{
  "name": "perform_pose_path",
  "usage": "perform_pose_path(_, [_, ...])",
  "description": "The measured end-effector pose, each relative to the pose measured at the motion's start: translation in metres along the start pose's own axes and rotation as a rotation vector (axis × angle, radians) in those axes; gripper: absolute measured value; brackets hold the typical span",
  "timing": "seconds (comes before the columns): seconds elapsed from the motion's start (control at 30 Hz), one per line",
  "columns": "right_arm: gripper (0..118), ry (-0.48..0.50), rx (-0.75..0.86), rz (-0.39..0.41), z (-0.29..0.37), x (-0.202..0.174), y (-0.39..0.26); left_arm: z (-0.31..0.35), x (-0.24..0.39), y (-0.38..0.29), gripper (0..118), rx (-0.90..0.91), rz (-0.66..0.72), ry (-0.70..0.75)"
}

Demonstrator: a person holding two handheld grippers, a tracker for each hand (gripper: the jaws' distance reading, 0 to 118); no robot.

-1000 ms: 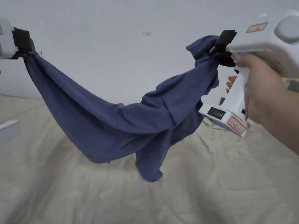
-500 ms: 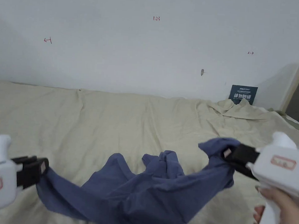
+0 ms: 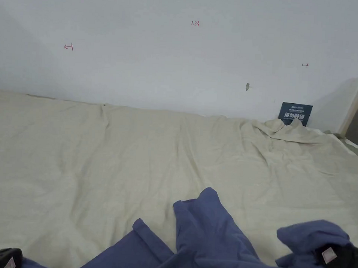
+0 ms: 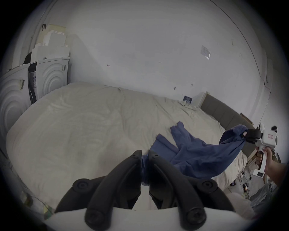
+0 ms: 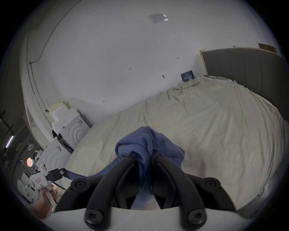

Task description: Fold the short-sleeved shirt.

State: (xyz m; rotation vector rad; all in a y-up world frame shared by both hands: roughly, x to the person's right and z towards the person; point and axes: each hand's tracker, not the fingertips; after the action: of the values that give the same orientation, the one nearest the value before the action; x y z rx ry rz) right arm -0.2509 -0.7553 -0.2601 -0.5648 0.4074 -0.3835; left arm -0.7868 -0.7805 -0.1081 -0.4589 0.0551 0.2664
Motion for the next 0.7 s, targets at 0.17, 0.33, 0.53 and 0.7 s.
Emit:
perform_pose_path(0.17, [17, -0.101, -0.208, 0.032, -0.034, 0.019, -0.028, -0.030, 0.005, -0.027, 8, -0.184, -0.030, 0.052])
perform_pose_path(0.33, [17, -0.289, -0.395, -0.029, -0.095, 0.050, -0.052, -0.088, -0.010, -0.053, 8, -0.404, -0.009, 0.205])
perform_pose_path(0.53, [28, -0.410, -0.454, -0.076, -0.122, 0.069, -0.057, -0.116, -0.026, -0.073, 8, -0.525, -0.026, 0.277])
perform_pose_path(0.7, [118, -0.411, -0.501, -0.070, -0.119, 0.085, -0.062, -0.111, -0.038, -0.072, 75, -0.505, 0.127, 0.270])
